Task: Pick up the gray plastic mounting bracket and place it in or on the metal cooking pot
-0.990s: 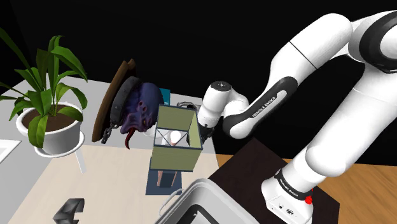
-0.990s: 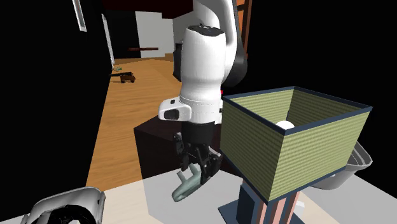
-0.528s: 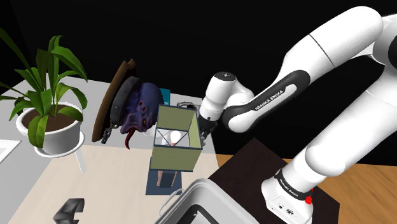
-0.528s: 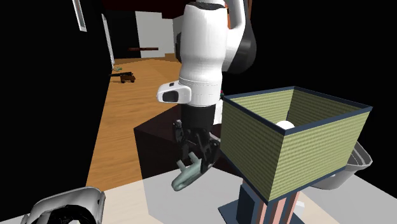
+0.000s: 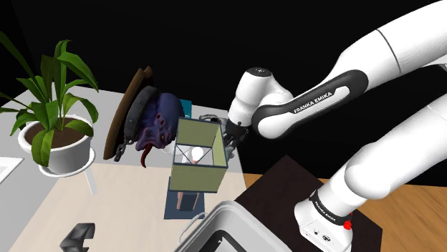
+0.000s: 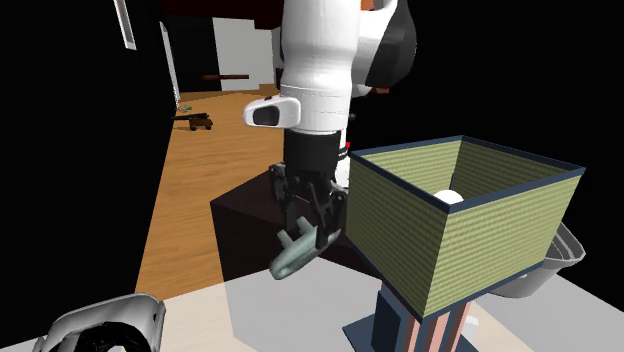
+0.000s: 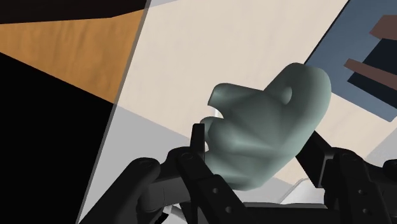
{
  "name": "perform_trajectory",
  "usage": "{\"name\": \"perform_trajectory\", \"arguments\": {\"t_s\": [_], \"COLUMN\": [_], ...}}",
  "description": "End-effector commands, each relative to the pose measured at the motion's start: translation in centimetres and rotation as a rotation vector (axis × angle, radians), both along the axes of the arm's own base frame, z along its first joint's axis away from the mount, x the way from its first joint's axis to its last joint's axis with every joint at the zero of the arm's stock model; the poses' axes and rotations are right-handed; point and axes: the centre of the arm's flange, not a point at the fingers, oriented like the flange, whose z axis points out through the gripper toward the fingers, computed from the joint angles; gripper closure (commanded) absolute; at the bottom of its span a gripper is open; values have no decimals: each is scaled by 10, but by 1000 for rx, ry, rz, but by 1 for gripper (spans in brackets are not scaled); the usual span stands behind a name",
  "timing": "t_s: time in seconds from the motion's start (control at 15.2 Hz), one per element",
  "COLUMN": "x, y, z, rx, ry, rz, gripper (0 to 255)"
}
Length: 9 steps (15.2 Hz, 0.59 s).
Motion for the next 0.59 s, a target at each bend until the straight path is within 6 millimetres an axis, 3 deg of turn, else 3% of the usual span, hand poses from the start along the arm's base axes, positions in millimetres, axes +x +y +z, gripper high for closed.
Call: {"name": "perform_trajectory", "arguments": {"t_s": [0.0, 0.53], "x": [0, 0], "y": [0, 0], "z": [10, 53], "rx": [1, 1], "ry": [1, 1], "rz": [0, 0], "gripper": [255, 255]}}
